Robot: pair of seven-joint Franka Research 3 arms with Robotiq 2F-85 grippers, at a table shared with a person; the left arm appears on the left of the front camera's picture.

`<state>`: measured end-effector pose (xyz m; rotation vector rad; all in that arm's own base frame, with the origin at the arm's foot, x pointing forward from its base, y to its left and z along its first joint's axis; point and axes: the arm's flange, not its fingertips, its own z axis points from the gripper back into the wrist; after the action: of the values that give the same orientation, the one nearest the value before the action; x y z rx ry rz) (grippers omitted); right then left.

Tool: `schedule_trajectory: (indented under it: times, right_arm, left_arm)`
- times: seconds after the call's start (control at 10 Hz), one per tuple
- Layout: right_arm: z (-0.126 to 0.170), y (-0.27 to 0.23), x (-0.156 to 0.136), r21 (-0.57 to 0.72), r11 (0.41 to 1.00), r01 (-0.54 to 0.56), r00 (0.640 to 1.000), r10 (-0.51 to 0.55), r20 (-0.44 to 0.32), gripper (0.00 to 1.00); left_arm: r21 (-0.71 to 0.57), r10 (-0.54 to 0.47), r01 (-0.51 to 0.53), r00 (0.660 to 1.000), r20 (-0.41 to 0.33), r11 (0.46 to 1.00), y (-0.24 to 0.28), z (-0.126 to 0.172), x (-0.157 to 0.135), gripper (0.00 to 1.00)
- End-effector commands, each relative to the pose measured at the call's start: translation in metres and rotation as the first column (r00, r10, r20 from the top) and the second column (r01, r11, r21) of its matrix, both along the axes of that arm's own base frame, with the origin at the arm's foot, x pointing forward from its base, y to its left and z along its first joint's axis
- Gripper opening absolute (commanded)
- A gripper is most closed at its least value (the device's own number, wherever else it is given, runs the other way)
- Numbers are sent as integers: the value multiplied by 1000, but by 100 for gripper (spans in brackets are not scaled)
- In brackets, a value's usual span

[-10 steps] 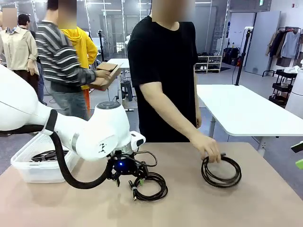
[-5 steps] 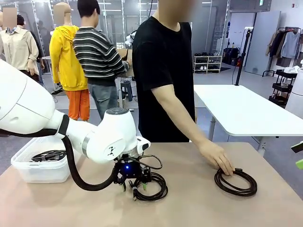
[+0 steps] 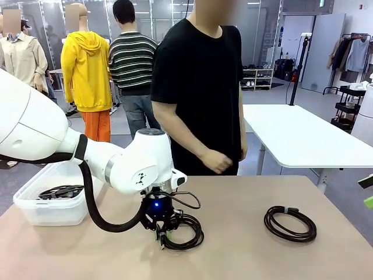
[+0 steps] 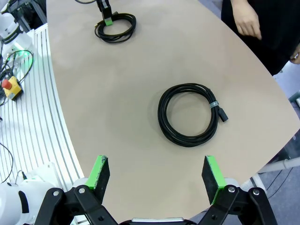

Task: Organize and store the cables.
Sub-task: Place the USB Extension Cable into the Organizing box.

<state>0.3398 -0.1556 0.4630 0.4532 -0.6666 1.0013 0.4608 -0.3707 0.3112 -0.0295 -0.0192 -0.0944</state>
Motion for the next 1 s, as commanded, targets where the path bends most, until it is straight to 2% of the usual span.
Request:
schedule_trajectory:
  times: [0.0,0.2,0.4,0.7,0.9]
  right_arm:
    - [2,0,1,11,1000,6,1000,-6,-2,100]
    - [2,0,1,11,1000,6,1000,-6,-2,100]
    - [2,0,1,11,1000,6,1000,-6,-2,100]
    - [2,0,1,11,1000,6,1000,-6,-2,100]
    - [2,0,1,11,1000,6,1000,-6,-2,100]
  left_arm:
    - [17,24,-24,1000,7,1000,-5,6,2,0]
    - [22,29,-30,999,42,999,-2,15,1,0]
    - [19,37,-39,992,119,999,13,51,-5,0]
    - [75,-80,64,966,247,995,47,124,-16,0]
    - [86,-157,138,950,272,987,87,145,-6,0]
